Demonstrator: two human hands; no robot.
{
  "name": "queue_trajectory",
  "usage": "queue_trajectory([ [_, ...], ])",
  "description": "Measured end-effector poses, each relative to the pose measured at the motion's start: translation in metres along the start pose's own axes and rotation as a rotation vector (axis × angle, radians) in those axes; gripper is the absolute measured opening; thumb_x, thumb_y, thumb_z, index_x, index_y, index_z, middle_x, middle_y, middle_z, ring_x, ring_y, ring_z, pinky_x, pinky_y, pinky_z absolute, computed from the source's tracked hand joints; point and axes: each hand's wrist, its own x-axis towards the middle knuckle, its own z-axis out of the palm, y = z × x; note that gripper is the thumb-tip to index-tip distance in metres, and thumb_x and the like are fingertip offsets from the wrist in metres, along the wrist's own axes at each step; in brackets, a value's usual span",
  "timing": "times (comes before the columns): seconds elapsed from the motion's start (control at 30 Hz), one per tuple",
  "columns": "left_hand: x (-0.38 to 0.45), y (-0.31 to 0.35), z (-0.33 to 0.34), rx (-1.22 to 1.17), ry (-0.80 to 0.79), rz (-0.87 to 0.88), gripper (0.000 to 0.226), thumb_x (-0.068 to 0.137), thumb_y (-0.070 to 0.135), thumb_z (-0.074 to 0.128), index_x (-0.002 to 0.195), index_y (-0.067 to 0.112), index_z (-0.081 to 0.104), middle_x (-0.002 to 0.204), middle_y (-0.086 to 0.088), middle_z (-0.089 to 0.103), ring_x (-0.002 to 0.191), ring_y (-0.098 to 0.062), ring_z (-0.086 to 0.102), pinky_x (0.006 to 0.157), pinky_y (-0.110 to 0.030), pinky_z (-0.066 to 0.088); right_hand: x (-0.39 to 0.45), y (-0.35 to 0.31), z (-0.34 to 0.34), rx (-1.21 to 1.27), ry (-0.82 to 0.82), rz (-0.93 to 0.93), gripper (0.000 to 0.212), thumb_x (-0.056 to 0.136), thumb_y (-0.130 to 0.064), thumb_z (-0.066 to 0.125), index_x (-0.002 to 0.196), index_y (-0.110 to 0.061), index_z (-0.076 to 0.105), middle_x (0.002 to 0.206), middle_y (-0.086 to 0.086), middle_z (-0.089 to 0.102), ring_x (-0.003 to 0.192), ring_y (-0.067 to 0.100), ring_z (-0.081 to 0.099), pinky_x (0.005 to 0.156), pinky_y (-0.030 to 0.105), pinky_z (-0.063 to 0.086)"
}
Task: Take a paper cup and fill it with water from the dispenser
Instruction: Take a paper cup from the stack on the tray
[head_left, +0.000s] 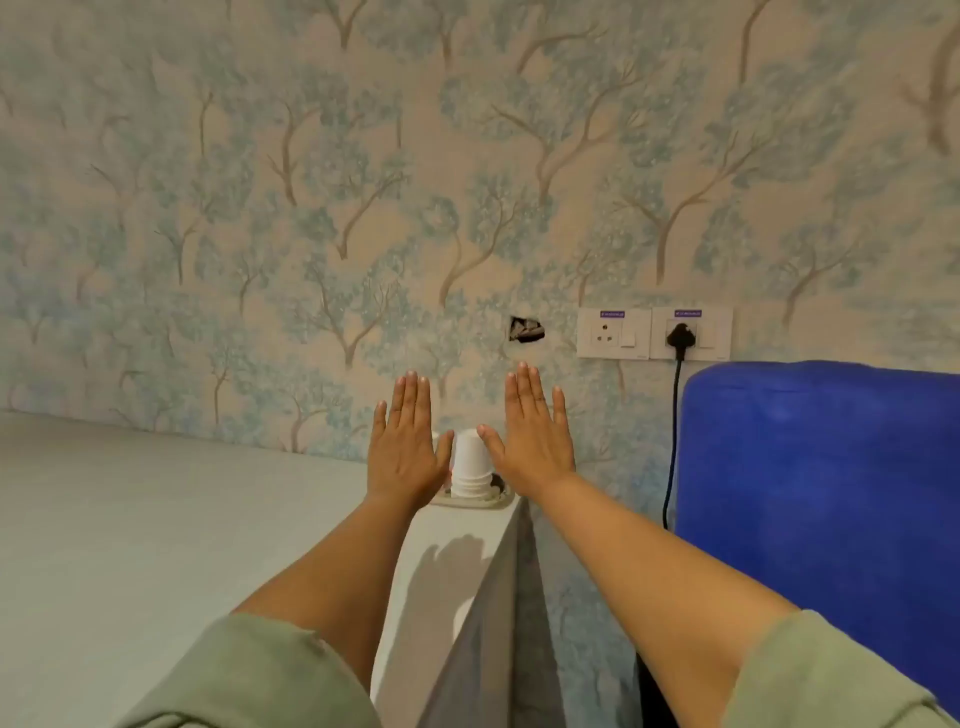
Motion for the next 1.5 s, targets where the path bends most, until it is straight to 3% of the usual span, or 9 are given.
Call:
queue_trajectory([
  [0.2, -0.071, -0.024, 0.065, -0.038, -0.235, -0.234, 0.069, 0.095, 0.043, 0.026, 0.147, 0.012, -0.007, 0.159, -0.007, -0.008, 0.146, -0.02, -0.01, 0.12, -0.043, -0.002, -0.005, 0.002, 0.048, 0.205, -0.362, 0.067, 0.071, 0.092, -0.047, 0.032, 0.145, -0.015, -0.003, 0.157, 0.005, -0.008, 0.144, 0.019, -0.006, 0.115, 0.048, 0.003],
  [0.43, -0.06, -0.021, 0.102, -0.165, -0.222, -0.324, 0.069, 0.093, 0.04, 0.038, 0.148, 0.015, 0.006, 0.16, -0.006, 0.003, 0.147, -0.021, -0.002, 0.119, -0.044, 0.002, 0.019, 0.014, 0.094, 0.395, -0.361, 0.248, 0.068, 0.085, -0.039, 0.052, 0.141, -0.013, 0.022, 0.148, 0.01, 0.03, 0.132, 0.029, 0.034, 0.104, 0.046, 0.036],
  [0.57, -0.045, -0.028, 0.122, -0.198, -0.233, -0.364, 0.068, 0.091, 0.038, 0.042, 0.147, 0.013, 0.013, 0.159, -0.007, 0.011, 0.146, -0.023, 0.005, 0.119, -0.047, 0.007, 0.048, 0.019, 0.113, 0.475, -0.28, 0.351, 0.068, 0.083, -0.039, 0.056, 0.139, -0.013, 0.028, 0.145, 0.012, 0.036, 0.129, 0.031, 0.039, 0.103, 0.045, 0.037],
  [0.77, -0.017, -0.048, 0.148, -0.319, -0.131, -0.46, 0.056, 0.083, 0.036, 0.053, 0.132, 0.011, 0.041, 0.137, -0.014, 0.049, 0.13, -0.032, 0.041, 0.106, -0.047, 0.033, 0.089, -0.001, 0.143, 0.589, -0.163, 0.112, 0.055, 0.082, -0.034, 0.059, 0.13, -0.015, 0.041, 0.136, 0.01, 0.045, 0.123, 0.027, 0.044, 0.098, 0.038, 0.039],
  [0.87, -0.002, -0.064, 0.161, -0.342, -0.109, -0.535, 0.065, 0.08, 0.036, 0.062, 0.134, 0.007, 0.041, 0.138, -0.017, 0.049, 0.128, -0.033, 0.044, 0.104, -0.045, 0.035, 0.116, -0.02, 0.158, 0.567, -0.239, -0.034, 0.054, 0.082, -0.03, 0.06, 0.13, -0.012, 0.041, 0.137, 0.01, 0.042, 0.125, 0.027, 0.04, 0.1, 0.036, 0.036],
  [1.13, 0.037, -0.108, 0.206, -0.446, -0.256, -0.617, 0.095, 0.07, 0.051, 0.071, 0.144, 0.011, 0.026, 0.149, -0.011, 0.039, 0.136, -0.028, 0.036, 0.11, -0.047, 0.032, 0.167, -0.051, 0.214, 0.285, -0.53, -0.071, 0.059, 0.087, -0.042, 0.049, 0.13, -0.004, 0.037, 0.134, 0.02, 0.041, 0.122, 0.037, 0.038, 0.097, 0.042, 0.037],
  [1.23, 0.045, -0.115, 0.217, -0.433, -0.349, -0.616, 0.091, 0.067, 0.059, 0.069, 0.139, 0.016, 0.035, 0.142, -0.009, 0.047, 0.131, -0.028, 0.041, 0.109, -0.051, 0.032, 0.175, -0.048, 0.231, 0.162, -0.529, -0.111, 0.056, 0.088, -0.049, 0.043, 0.123, -0.006, 0.045, 0.126, 0.017, 0.052, 0.113, 0.034, 0.047, 0.082, 0.039, 0.04],
  [1.37, 0.048, -0.114, 0.219, -0.421, -0.405, -0.575, 0.057, 0.063, 0.062, 0.067, 0.1, 0.022, 0.052, 0.112, -0.007, 0.059, 0.119, -0.031, 0.049, 0.102, -0.055, 0.034, 0.179, -0.047, 0.24, 0.115, -0.485, -0.182, 0.049, 0.088, -0.047, 0.041, 0.112, -0.007, 0.054, 0.109, 0.014, 0.062, 0.088, 0.028, 0.054, 0.065, 0.031, 0.036],
  [1.5, 0.046, -0.113, 0.214, -0.495, -0.392, -0.605, 0.065, 0.062, 0.062, 0.067, 0.109, 0.02, 0.054, 0.122, -0.007, 0.059, 0.125, -0.03, 0.046, 0.105, -0.056, 0.032, 0.185, -0.05, 0.235, 0.13, -0.408, -0.263, 0.043, 0.09, -0.041, 0.036, 0.092, -0.005, 0.059, 0.084, 0.011, 0.061, 0.069, 0.026, 0.048, 0.05, 0.029, 0.03],
])
